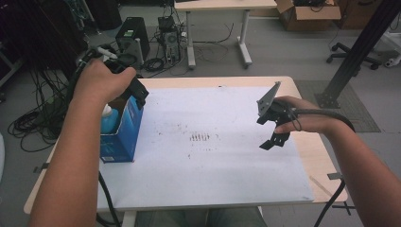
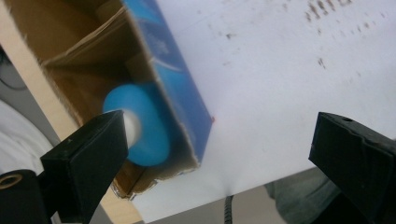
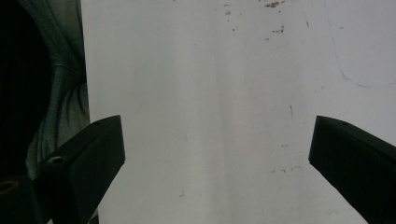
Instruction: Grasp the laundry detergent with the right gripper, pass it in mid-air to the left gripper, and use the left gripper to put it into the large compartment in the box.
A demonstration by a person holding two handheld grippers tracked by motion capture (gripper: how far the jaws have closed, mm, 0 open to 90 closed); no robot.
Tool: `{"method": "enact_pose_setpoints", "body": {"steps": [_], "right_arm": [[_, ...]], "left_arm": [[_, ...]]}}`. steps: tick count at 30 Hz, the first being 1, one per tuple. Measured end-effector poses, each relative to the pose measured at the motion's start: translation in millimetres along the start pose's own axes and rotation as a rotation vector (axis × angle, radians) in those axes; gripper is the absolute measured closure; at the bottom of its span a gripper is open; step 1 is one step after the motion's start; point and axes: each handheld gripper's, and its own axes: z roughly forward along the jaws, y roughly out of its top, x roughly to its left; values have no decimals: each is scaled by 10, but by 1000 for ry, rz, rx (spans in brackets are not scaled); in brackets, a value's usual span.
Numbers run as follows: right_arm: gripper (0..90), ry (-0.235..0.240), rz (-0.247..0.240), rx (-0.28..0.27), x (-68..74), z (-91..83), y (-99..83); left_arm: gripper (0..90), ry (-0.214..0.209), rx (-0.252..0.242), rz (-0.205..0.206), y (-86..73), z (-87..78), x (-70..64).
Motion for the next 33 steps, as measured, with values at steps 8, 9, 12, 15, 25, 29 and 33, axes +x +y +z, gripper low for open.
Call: {"method": "enact_pose_setpoints", "body": {"steps": [8, 9, 12, 15, 25, 29, 33], "right_arm": [[37, -2, -24, 8, 56, -42, 17], [37, -3, -28, 11, 66, -44, 23], [38, 0, -42, 18, 94, -43, 46], [38, 1, -51, 23, 109, -45, 70], [38, 10, -52, 70, 140, -32, 152], [38, 12, -48, 86, 134, -37, 180], [38, 13, -53, 90, 102, -37, 206]], "left_arm": [[47, -44, -40, 253, 143, -120, -307], [47, -44, -36, 280, 158, -117, -341], [47, -48, -28, 361, 194, -99, -439], [47, -48, -9, 458, 236, -53, -556], [49, -88, 30, 683, 250, 97, -814], [49, -89, 54, 772, 221, 173, -893], [50, -94, 88, 846, 204, 229, -957]]}}
